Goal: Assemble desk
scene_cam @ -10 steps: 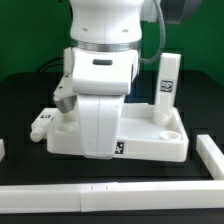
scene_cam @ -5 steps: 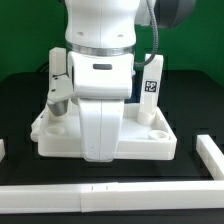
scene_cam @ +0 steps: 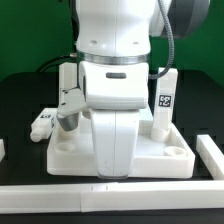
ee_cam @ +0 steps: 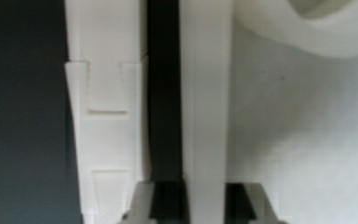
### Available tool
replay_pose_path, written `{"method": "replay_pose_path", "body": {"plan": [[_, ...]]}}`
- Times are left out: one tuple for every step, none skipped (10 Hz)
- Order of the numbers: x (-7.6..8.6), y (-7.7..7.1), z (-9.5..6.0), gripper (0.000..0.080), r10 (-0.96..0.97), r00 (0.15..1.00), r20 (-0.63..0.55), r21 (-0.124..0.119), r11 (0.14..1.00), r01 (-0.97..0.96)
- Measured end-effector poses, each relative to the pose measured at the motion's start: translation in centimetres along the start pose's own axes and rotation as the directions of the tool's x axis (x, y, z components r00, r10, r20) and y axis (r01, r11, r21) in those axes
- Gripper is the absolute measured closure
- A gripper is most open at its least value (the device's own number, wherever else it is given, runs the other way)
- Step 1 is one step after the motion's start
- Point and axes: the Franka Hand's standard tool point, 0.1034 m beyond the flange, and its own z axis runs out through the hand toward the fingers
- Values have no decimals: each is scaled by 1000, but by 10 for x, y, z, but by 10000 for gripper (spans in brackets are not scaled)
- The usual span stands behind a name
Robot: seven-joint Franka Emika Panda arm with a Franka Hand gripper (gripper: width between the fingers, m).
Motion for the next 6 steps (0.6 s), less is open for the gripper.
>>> {"method": "replay_pose_path", "body": {"plan": [[-1,-1,1,744,5,1000,0,2,1000,-5],[-1,-1,2,744,9,1000,0,3,1000,-9],[1,-1,3,744,36,999,0,8,999,-36],[9,3,3,744,83,997,-1,18,996,-83],[17,8,4,744,105,995,-2,14,994,-105],[24,7,9,744,118,993,-4,20,993,-118]]}}
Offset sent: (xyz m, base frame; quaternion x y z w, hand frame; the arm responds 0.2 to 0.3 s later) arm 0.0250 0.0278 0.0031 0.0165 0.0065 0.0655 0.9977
